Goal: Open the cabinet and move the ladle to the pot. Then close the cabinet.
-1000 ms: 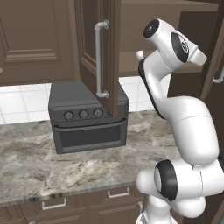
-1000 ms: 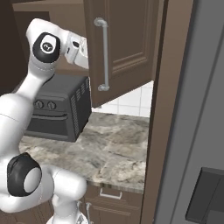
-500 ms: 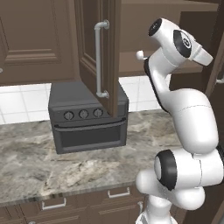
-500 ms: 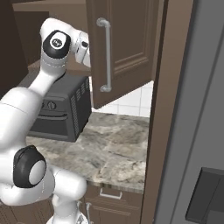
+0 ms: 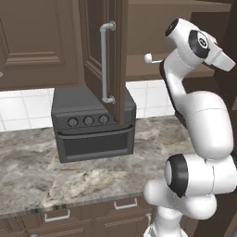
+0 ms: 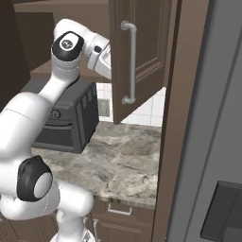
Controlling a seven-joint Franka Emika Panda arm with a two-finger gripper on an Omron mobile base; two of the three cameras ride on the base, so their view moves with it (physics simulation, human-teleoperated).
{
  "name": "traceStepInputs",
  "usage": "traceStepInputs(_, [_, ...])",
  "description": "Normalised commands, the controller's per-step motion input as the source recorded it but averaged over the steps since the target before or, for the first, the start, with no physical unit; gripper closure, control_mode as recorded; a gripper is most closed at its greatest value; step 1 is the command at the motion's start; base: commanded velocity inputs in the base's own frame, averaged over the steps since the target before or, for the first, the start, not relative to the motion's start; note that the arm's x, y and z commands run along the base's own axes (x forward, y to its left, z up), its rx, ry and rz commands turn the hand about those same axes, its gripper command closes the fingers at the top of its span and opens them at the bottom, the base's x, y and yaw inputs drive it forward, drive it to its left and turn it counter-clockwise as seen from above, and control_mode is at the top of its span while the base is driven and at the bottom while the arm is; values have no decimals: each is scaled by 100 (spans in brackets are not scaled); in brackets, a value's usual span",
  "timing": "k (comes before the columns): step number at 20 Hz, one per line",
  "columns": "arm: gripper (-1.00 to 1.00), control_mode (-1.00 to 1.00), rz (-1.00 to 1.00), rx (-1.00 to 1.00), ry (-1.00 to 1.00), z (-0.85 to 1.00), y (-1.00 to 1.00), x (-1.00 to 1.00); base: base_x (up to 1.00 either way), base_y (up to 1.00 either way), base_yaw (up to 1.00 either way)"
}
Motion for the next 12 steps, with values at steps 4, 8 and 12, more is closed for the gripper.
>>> traceStepInputs(4, [-100,-100,0,1,0,0,7,-46,0,0,0])
traceStepInputs(8, [-100,-100,27,6,0,0,58,-27,0,0,0])
traceStepInputs(12, [-100,-100,48,10,2,0,64,0,0,0,0])
